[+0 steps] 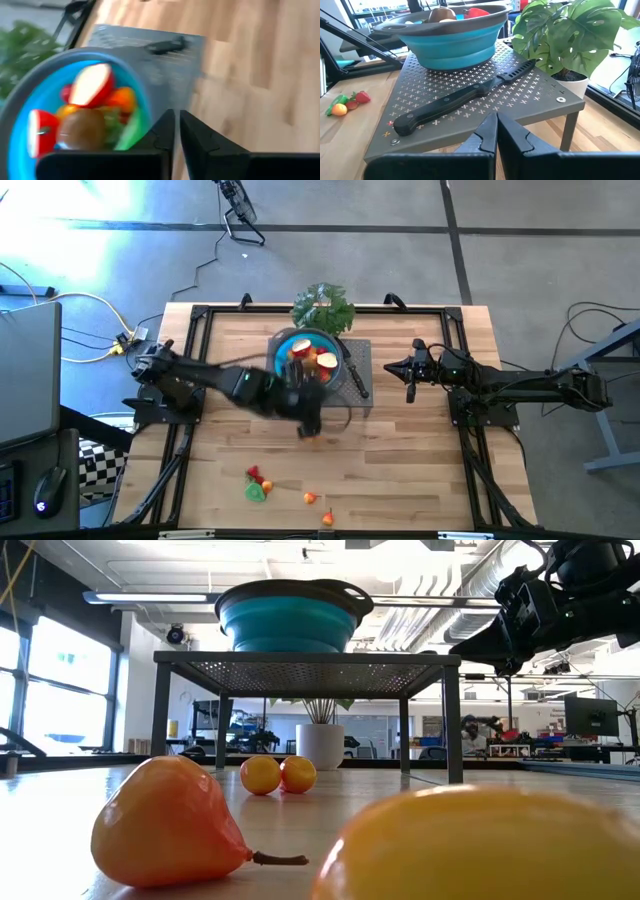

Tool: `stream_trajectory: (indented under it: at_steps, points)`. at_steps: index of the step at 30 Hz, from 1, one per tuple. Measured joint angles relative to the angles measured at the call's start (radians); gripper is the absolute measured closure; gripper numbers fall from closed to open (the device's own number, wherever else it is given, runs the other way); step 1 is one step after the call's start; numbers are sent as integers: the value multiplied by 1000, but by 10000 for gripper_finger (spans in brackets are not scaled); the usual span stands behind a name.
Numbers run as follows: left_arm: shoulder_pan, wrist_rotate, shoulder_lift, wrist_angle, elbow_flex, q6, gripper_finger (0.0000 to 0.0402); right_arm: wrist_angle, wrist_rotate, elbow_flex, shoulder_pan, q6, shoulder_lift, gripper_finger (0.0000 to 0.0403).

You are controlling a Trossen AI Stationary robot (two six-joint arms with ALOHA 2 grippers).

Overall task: Pick & Place Fruit
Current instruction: Put the pear into the blue strainer bowl on the shelf

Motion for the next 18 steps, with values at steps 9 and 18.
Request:
stream_trajectory:
  at_steps: [9, 18]
  points:
    - [-125, -155, -48, 39, -119, -103, 400, 0, -1, 0, 0, 25, 0, 401]
    - [-216, -156, -168, 713, -651, -131, 401, 0, -11, 0, 0, 85, 0, 401]
